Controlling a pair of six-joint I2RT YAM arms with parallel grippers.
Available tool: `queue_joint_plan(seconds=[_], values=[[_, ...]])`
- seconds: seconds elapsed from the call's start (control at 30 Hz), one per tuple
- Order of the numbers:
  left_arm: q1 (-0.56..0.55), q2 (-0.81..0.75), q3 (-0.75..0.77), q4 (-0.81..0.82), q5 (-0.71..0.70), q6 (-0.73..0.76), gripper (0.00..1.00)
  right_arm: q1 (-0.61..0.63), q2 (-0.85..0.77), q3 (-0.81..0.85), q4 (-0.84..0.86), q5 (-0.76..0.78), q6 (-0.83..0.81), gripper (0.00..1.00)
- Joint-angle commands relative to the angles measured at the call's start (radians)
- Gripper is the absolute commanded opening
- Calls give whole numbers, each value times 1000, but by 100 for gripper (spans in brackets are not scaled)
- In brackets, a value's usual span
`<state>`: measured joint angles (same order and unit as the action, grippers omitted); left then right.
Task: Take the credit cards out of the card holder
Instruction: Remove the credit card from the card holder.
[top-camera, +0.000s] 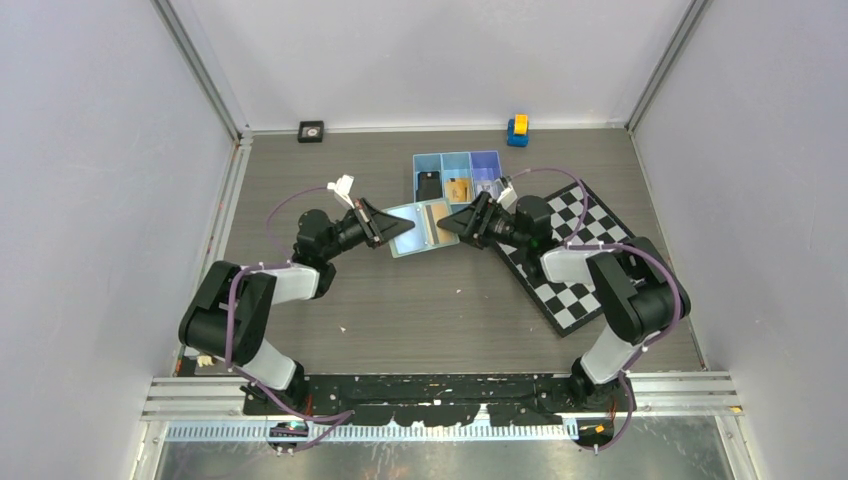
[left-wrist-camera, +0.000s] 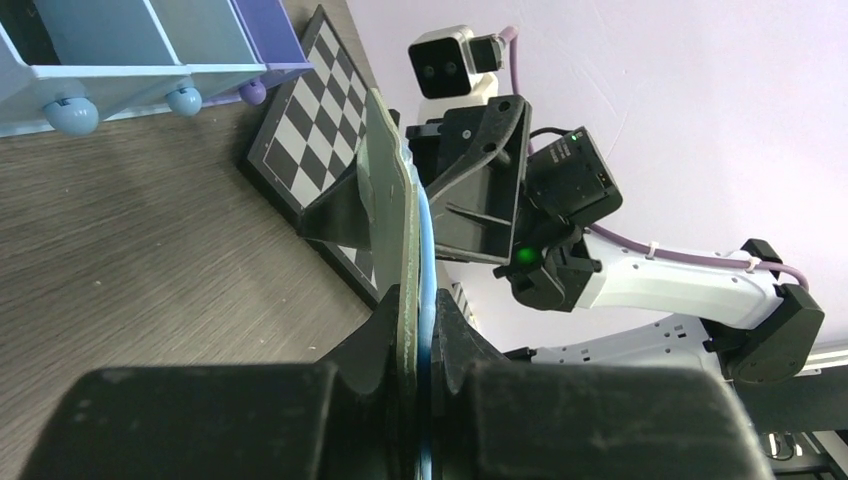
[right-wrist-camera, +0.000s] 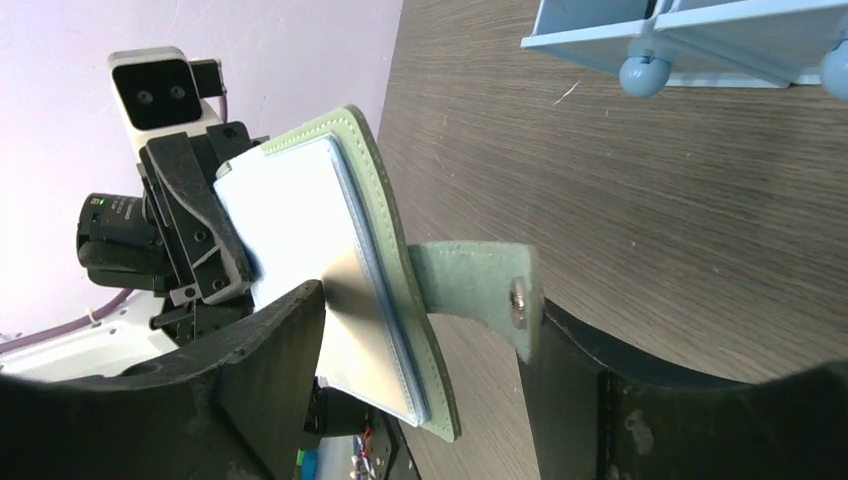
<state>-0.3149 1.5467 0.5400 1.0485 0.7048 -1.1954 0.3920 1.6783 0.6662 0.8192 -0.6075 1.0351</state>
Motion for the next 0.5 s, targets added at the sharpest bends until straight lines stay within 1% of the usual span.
queue_joint_plan(seconds=[0.0,0.1,0.2,0.27,0.33,0.47], values=[[-4,-28,13,79,17,15,0,33,-89,40,-64,8,-107,71],[-4,-30,12,71,14,22,0,56,-102,40,-50,2,-115,64],[-3,-40,27,-38,-5,54,0,57,-133,11,5,8,-107,59],[-1,-57,39,-144,-31,103,0,57,-165,2,-19,25,-127,56],[-1,-75,43,-210,-51,135,0,57,-199,-4,-63,52,-156,54],[-1,-109,42,-259,-73,168,0,57,-239,-4,-146,107,-205,53]])
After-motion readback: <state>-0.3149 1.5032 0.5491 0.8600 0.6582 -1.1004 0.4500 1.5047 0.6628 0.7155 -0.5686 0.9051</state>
